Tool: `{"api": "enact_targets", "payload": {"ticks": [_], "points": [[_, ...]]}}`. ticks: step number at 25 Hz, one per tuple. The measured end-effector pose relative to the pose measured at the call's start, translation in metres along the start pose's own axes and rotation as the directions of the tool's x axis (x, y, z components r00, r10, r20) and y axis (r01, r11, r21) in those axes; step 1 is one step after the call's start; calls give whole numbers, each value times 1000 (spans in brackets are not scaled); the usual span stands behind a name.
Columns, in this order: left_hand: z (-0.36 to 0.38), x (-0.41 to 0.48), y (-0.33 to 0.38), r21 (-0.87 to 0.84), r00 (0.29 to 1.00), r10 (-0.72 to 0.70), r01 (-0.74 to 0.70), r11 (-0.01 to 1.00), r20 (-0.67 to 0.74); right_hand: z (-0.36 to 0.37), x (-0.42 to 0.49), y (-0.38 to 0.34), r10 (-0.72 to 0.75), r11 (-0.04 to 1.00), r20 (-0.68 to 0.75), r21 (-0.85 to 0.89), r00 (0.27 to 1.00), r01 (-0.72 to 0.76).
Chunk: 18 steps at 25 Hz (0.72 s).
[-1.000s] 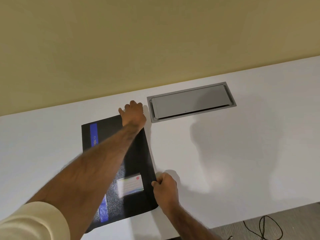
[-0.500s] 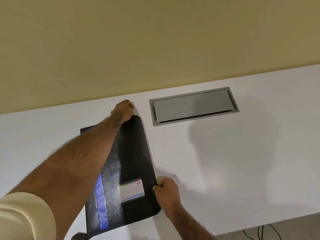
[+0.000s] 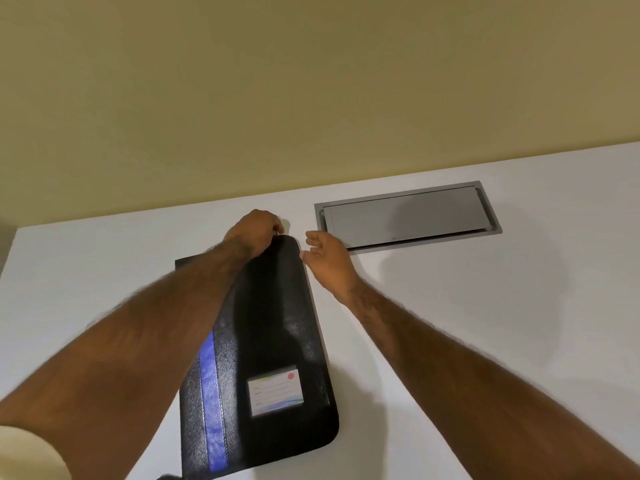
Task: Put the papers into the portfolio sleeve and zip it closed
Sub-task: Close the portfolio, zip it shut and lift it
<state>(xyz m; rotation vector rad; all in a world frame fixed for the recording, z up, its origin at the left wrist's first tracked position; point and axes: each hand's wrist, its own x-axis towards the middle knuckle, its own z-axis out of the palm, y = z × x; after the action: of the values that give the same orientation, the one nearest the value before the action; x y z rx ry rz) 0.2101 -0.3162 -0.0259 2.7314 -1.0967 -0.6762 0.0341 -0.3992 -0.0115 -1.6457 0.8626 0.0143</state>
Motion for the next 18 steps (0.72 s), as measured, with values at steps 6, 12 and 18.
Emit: {"api": "enact_targets", "payload": {"ticks": [6, 12, 18], "points": [[-1, -3, -6, 9, 1000, -3, 3, 1000, -24, 15, 37, -11, 67, 997, 26, 24, 997, -68], [-1, -9, -5, 101, 995, 30, -20, 995, -98, 15, 49, -21, 217, 974, 119, -96, 969, -206], [-2, -10, -7, 174, 984, 88, -60, 983, -153, 14, 53, -23, 280, 959, 123, 0, 952, -283]]}}
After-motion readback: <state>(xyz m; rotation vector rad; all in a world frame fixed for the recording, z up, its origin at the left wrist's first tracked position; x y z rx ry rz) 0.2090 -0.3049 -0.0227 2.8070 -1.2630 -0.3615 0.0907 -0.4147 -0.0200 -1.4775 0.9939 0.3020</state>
